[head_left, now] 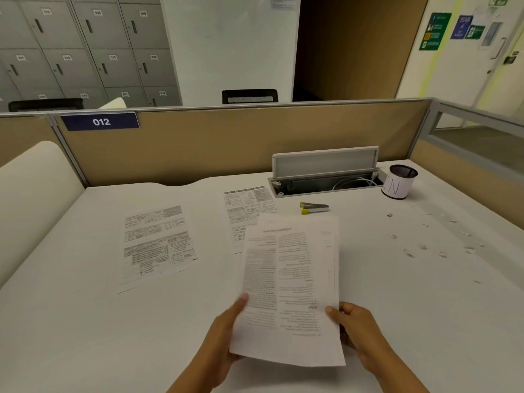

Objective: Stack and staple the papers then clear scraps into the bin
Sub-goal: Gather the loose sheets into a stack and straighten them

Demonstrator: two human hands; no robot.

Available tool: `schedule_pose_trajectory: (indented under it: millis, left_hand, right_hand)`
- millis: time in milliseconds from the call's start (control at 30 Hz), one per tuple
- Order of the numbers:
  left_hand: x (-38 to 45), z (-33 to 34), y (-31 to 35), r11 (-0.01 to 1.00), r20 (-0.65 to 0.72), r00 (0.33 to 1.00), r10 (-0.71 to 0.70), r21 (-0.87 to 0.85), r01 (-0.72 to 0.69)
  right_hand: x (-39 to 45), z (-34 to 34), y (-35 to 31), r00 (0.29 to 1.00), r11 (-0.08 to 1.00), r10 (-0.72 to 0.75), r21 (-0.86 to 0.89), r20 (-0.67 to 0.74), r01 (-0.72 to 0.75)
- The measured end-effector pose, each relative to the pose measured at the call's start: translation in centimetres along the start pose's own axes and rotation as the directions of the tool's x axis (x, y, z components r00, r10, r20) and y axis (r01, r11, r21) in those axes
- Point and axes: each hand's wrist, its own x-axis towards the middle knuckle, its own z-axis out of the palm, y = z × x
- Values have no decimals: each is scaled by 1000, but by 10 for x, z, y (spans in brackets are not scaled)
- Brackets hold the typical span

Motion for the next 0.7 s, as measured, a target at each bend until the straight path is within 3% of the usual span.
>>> schedule_pose_trajectory:
  millis: [167, 333, 433, 700]
  left_hand:
    - [7, -1, -24, 998, -143, 990, -16, 57, 24]
    - [19, -15, 0, 921, -284, 928, 242, 368, -127]
    - [25, -26, 26, 892, -307, 890, 339, 405, -200]
    - [21, -59, 139, 726, -352, 682, 641, 566, -390]
  right_hand:
    - [11, 3, 11, 998, 996, 64, 62, -8, -64]
    - [20, 4, 8, 998, 998, 50, 45, -43, -49]
    - [21, 3, 6, 997, 999, -23, -51, -77, 20]
    - [23, -21, -3, 997, 970, -76, -232, 5, 75]
